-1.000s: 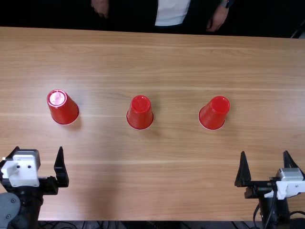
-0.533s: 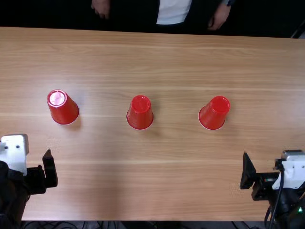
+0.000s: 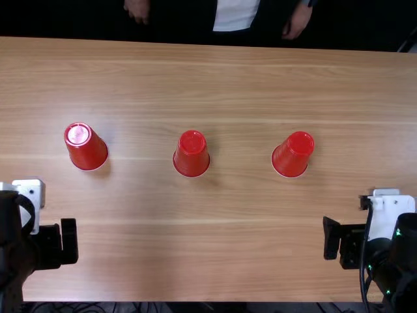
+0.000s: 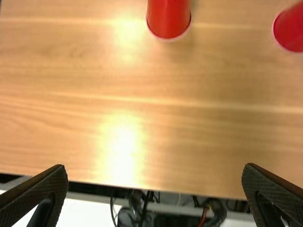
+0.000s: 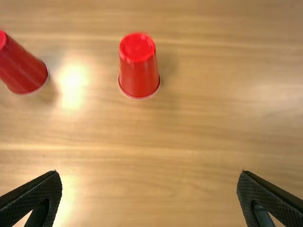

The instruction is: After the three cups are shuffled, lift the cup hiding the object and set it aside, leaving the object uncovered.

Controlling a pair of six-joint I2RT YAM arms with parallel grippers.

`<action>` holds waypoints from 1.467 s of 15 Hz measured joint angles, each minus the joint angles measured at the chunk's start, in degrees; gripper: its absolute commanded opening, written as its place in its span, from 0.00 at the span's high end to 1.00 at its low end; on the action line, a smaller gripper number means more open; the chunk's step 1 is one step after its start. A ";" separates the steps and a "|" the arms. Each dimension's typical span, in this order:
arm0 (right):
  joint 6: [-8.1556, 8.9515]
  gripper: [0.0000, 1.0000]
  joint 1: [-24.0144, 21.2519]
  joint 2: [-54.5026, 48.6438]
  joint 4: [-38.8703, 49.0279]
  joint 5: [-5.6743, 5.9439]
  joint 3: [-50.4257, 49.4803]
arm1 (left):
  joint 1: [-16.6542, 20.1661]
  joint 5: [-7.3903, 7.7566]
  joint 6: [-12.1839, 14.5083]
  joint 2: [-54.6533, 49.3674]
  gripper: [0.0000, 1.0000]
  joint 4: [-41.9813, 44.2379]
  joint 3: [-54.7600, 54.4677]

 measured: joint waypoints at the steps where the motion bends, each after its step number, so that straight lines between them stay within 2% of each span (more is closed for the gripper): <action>1: 0.04 0.00 0.00 0.59 -1.75 -0.09 0.07 | -0.02 -0.02 -0.02 0.00 0.00 -1.22 0.00; 5: 0.74 0.00 1.42 3.28 -4.46 -0.59 0.46 | 0.00 0.02 0.00 0.02 0.00 -1.62 0.00; 10: 2.89 0.00 2.32 3.21 -4.11 -0.87 0.76 | -0.02 0.07 -0.02 1.92 0.00 0.04 -0.11; 15: 3.37 0.00 2.32 3.15 -3.72 -1.03 0.74 | -0.02 0.07 -0.15 8.41 0.00 13.70 -0.76; 20: 3.67 0.00 2.29 3.17 -3.69 -3.21 0.76 | -0.02 0.07 -0.20 20.15 0.00 21.46 -0.76; 22: 3.72 0.00 2.29 3.15 -3.69 -3.45 0.76 | -0.02 0.07 -0.20 24.65 0.00 23.56 -0.76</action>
